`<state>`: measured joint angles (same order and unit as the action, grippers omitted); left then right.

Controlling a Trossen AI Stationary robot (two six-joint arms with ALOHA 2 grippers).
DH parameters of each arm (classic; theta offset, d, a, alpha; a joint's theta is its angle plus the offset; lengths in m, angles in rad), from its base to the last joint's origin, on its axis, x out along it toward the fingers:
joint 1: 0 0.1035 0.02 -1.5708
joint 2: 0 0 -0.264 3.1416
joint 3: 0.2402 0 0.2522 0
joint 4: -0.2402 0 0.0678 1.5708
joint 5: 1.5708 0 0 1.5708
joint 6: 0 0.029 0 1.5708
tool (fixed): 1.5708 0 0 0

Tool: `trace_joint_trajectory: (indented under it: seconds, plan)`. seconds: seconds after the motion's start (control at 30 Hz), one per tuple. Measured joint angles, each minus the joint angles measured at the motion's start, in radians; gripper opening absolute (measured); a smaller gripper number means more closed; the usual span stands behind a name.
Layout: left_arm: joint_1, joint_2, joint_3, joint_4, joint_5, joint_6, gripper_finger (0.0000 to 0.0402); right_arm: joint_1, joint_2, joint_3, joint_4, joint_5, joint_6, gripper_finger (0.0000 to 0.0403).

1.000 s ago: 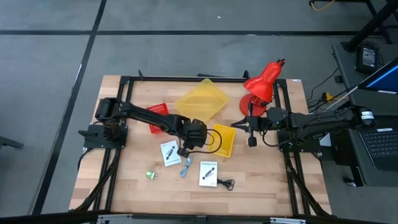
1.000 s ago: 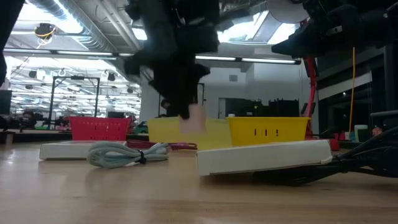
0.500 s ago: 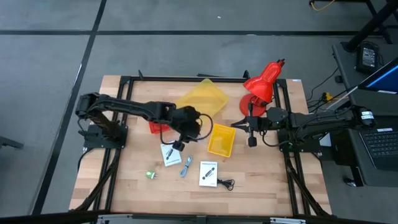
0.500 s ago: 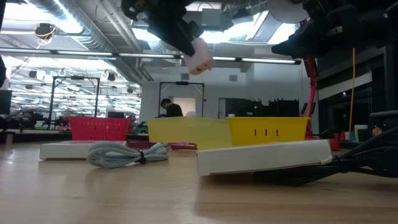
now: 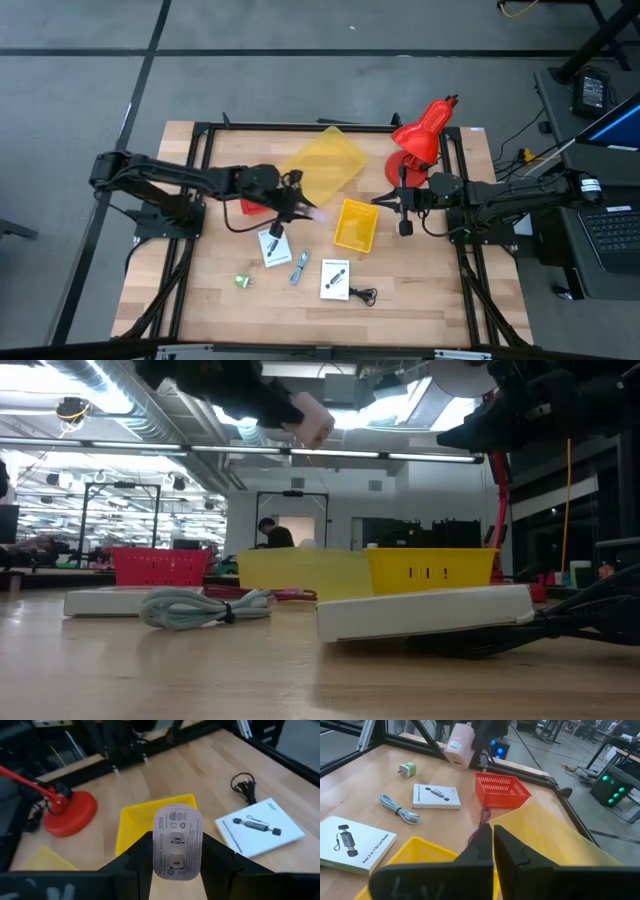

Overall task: Pick and place items into bin
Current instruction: Put the pink charger adapter into the red bin

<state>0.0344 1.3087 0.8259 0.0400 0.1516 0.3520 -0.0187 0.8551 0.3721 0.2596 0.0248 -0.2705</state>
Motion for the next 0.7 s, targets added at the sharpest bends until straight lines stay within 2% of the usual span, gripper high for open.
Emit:
trace_joint_trajectory:
  seconds: [0.13,0.3,0.7]
  plan:
    - [0.012,-0.03,-0.085,0.136,0.005,0.001,0.012,0.0,0.0,0.0,0.004,0.0,0.0,0.0]
    - [0.035,-0.038,-0.116,0.249,0.053,0.001,0.012,0.0,0.0,0.0,0.006,0.0,0.0,0.0]
    - [0.054,-0.038,-0.117,0.295,0.061,-0.021,0.012,0.0,0.0,0.0,0.006,0.0,0.027,0.0]
